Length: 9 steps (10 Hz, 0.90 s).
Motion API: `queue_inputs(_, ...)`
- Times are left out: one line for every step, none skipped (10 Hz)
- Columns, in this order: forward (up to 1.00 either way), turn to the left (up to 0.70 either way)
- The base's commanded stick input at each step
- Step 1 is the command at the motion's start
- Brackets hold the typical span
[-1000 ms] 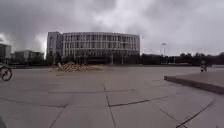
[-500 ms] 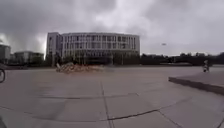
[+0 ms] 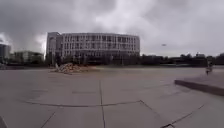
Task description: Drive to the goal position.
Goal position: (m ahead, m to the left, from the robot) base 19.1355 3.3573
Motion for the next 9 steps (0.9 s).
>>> queue_inputs(0.67, -0.02)
queue_inputs(0.67, -0.02)
queue_inputs(0.67, -0.03)
queue_inputs(0.67, -0.03)
queue_inputs(0.67, -0.02)
queue_inputs(0.67, -0.02)
queue_inputs(0.67, -0.02)
queue_inputs(0.67, -0.03)
queue_inputs(0.67, -0.03)
